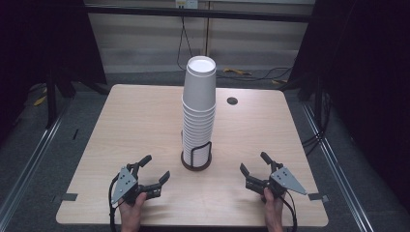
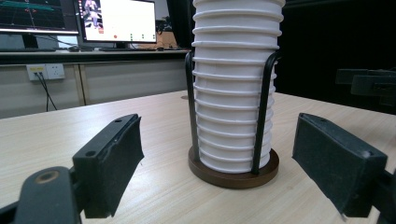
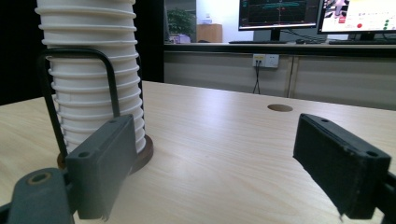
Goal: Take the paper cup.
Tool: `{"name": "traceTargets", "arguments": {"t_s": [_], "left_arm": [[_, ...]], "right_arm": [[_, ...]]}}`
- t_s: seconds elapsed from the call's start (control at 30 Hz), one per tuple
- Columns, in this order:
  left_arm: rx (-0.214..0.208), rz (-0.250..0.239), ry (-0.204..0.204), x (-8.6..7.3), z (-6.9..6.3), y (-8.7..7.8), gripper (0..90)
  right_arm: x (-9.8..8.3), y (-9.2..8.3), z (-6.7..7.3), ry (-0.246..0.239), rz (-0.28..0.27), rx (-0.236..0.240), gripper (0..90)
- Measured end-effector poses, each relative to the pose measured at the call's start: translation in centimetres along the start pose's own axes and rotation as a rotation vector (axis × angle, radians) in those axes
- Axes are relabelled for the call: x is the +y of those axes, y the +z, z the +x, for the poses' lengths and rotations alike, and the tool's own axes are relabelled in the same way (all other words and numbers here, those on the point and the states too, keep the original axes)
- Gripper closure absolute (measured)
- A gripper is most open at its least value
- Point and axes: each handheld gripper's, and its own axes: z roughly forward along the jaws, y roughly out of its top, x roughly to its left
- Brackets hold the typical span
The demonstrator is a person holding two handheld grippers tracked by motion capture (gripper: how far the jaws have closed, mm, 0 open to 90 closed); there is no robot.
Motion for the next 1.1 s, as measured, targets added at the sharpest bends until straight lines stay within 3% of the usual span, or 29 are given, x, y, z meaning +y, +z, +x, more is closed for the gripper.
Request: {"name": "traceTargets", "arguments": {"t_s": [0.37, 0.43, 0.5, 0.57, 0.6, 0.63, 0.73, 0.97, 1.1], "left_arm": [[-0.006, -0.002, 0.000, 0.0, 0.0, 0.0, 15.7], [-0.003, -0.001, 0.001, 0.0, 0.0, 0.0, 15.7], [-0.004, -0.002, 0.000, 0.0, 0.0, 0.0, 15.7], [-0.006, -0.003, 0.000, 0.0, 0.0, 0.0, 15.7], [-0.006, -0.003, 0.000, 0.0, 0.0, 0.0, 15.7], [-0.006, -0.003, 0.000, 0.0, 0.0, 0.0, 15.7], [-0.003, -0.001, 0.007, 0.0, 0.1, 0.0, 15.7], [-0.006, -0.002, 0.001, 0.0, 0.0, 0.0, 15.7], [-0.008, -0.002, 0.003, 0.0, 0.1, 0.0, 15.7]], "right_arm": [[0.2, 0.5, 0.1, -0.003, 0.054, -0.056, 17.9], [0.3, 0.5, 0.1, 0.018, 0.102, -0.035, 19.5], [0.4, 0.6, 0.0, 0.026, 0.110, -0.025, 19.7], [0.6, 0.5, -0.1, 0.075, 0.125, -0.001, 21.0], [0.6, 0.5, -0.1, 0.075, 0.125, -0.001, 21.0], [0.7, 0.3, -0.2, 0.114, 0.129, 0.023, 20.1], [1.0, 0.2, -0.2, 0.126, 0.132, 0.036, 18.4], [3.0, 0.9, 0.0, 0.127, 0.195, 0.195, 16.3], [4.4, 1.6, 0.3, 0.122, 0.198, 0.242, 16.5]]}}
